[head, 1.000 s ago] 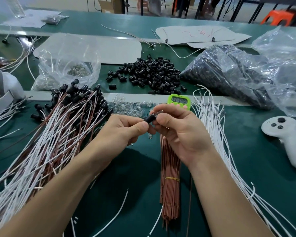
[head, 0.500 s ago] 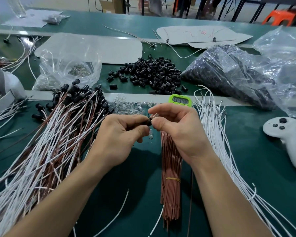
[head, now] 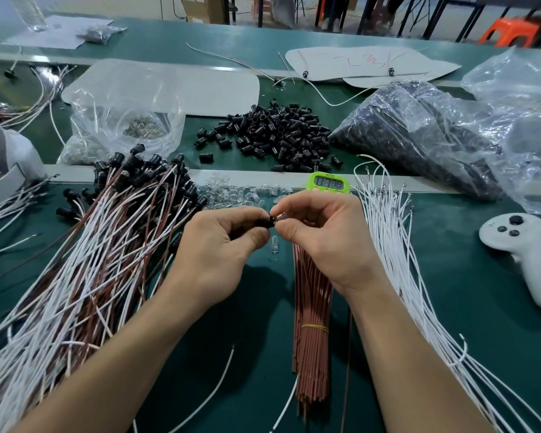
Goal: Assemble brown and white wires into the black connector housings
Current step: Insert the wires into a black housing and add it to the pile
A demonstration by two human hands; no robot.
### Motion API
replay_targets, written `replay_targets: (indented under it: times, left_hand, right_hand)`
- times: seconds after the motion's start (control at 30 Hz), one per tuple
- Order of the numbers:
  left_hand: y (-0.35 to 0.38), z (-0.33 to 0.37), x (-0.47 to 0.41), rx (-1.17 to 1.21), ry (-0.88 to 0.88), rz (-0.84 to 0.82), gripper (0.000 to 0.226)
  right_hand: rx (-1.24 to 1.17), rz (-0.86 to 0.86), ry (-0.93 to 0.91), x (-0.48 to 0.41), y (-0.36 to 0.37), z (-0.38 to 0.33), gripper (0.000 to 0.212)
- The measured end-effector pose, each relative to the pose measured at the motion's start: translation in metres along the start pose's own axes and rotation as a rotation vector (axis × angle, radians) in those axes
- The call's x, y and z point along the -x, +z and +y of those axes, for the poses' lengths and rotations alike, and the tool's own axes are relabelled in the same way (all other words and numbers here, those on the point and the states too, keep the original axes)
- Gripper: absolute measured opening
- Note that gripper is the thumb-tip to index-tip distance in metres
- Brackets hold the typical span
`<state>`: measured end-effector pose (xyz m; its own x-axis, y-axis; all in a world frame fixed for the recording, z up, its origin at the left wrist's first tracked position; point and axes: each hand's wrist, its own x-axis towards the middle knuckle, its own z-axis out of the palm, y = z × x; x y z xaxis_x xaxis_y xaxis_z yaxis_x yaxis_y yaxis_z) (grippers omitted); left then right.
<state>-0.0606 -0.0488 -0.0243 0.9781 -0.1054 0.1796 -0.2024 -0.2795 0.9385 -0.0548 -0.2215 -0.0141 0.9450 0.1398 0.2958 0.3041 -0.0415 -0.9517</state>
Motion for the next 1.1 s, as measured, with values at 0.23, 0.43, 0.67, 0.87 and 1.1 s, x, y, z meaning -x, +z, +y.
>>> replay_targets:
  times: [0.23, 0.43, 0.67, 0.87, 1.1]
  left_hand:
    - [-0.003, 0.001, 0.003, -0.033, 0.079, 0.024, 0.043]
    - [-0.003, 0.003, 0.005, -0.064, 0.065, 0.005, 0.031]
    - [-0.003, 0.003, 0.002, -0.035, 0.04, -0.022, 0.016]
    - [-0.007, 0.0, 0.001, 0.005, 0.009, 0.007, 0.028]
    - [-0.019, 0.007, -0.005, 0.148, -0.141, -0.277, 0.017]
  right_hand:
    - [0.096, 0.04, 0.016, 0.002, -0.002, 0.0, 0.023]
    - [0.207, 0.06, -0.024, 0.002, -0.004, 0.0, 0.02]
    - [0.106, 0.14, -0.029, 0.002, -0.001, 0.004, 0.016]
    - [-0.048, 0.119, 0.014, 0.001, 0.003, 0.007, 0.018]
    - [-0.189, 0.053, 0.095, 0.001, 0.002, 0.005, 0.021]
